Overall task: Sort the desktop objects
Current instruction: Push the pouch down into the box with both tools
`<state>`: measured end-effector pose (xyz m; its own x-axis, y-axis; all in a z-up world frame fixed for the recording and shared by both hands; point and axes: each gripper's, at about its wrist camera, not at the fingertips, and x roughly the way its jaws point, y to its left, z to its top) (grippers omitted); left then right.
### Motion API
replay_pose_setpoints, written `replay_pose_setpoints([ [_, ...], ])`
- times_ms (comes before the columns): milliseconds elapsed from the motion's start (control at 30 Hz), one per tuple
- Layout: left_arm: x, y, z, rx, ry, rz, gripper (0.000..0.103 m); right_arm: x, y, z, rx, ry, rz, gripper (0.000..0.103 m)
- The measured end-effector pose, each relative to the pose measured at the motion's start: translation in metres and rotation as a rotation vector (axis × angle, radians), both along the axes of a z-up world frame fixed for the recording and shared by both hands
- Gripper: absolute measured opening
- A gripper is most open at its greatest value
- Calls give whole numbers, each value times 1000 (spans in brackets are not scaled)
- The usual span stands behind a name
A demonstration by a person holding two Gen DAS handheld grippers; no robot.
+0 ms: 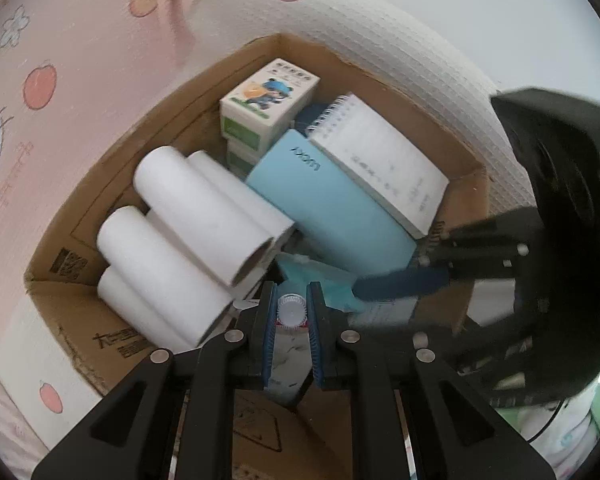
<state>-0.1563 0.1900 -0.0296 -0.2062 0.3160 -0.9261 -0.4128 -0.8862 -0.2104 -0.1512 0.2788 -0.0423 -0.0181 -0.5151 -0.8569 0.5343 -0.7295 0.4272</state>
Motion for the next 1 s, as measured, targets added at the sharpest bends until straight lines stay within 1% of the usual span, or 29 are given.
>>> replay_pose_setpoints([
  [67, -8, -5, -2, 19, -16, -15, 16, 6, -9, 0, 11, 8, 45, 26],
  [100, -12, -4, -8, 24, -25, -20, 16, 8, -14, 0, 10, 10, 70, 26],
  [167, -10, 0, -10, 18, -55, -31, 16, 11, -22, -2, 26, 18, 104, 26],
  [300, -12, -2, -23, 23, -107, -33, 16, 7, -30, -11, 25, -16, 117, 26],
  [433, -9, 0, -31, 5, -128, -41, 16, 5, -36, -23, 34, -78, 124, 26],
  [533, -8, 1, -37, 0, -151, -34, 17, 3, -39, -34, 39, -144, 124, 26],
  [600, -9, 1, -41, 3, -164, -25, 17, 1, -41, -44, 66, -200, 111, 26],
  [667, -9, 2, -46, -1, -173, -16, 17, 0, -42, -51, 109, -221, 101, 26],
  [867, -9, 4, -49, 30, -185, -13, 18, -1, -41, -49, 200, -192, 62, 26],
  [967, -11, 5, -50, 61, -189, -10, 18, -2, -36, -43, 331, -123, 27, 27],
  [1000, -13, 5, -49, 82, -193, -6, 18, -2, -35, -41, 347, -116, 22, 29],
])
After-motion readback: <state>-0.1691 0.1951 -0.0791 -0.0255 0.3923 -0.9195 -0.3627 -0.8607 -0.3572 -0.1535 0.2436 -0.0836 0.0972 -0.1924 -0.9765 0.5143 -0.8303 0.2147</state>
